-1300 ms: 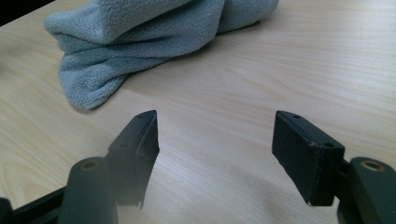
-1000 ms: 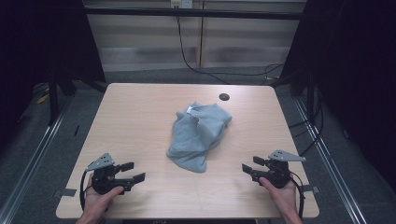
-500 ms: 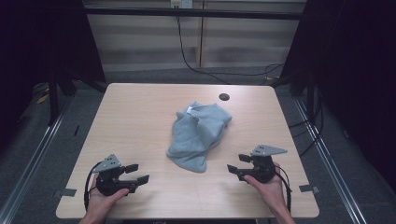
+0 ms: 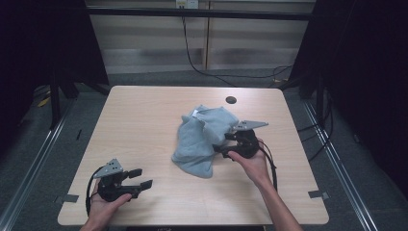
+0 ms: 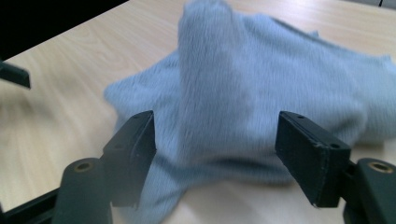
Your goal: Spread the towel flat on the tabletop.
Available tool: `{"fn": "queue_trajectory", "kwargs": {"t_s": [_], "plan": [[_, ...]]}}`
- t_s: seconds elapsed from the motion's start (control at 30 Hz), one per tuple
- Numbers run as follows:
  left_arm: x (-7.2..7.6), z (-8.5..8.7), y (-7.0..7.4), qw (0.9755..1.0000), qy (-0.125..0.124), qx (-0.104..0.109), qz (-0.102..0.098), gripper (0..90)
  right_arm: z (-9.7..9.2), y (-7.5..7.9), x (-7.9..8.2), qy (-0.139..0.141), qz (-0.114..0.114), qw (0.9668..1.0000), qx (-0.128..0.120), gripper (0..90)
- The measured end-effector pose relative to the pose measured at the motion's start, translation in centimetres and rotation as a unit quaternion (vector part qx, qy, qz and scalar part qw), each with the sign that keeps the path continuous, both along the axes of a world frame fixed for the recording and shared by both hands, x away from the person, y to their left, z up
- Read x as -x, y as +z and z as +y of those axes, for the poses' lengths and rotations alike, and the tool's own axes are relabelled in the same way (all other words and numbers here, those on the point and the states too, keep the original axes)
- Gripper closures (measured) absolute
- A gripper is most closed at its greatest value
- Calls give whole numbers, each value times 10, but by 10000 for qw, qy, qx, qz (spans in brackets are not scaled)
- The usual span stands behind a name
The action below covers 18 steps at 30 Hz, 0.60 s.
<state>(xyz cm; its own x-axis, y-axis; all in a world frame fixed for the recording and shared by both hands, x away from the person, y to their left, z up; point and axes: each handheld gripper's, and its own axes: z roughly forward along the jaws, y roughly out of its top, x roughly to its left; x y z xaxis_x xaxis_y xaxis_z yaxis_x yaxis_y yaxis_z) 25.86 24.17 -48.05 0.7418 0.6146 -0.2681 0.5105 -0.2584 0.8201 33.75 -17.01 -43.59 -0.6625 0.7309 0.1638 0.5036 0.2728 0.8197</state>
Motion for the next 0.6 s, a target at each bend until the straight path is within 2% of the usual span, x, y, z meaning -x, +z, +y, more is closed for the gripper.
{"fn": "queue_trajectory", "kwargs": {"t_s": [0.03,0.17,0.27,0.4,0.57,0.6], "plan": [[0,0,0,10000,-1,-13,-11,330,7,-1,-13,-24,21,9999,102,274],[0,1,1,10000,5,-14,-40,327,15,-10,-36,-82,200,9994,277,283],[0,2,1,10000,24,-9,-45,324,18,-19,-47,-132,316,9989,309,375],[-1,2,0,10000,45,-18,-45,323,19,-31,-54,-187,402,9988,222,471],[-1,2,1,10000,44,-20,-56,323,24,-42,-54,-184,450,9984,281,556],[-2,1,1,10000,42,-17,-56,322,27,-47,-53,-132,505,9982,303,614]]}}
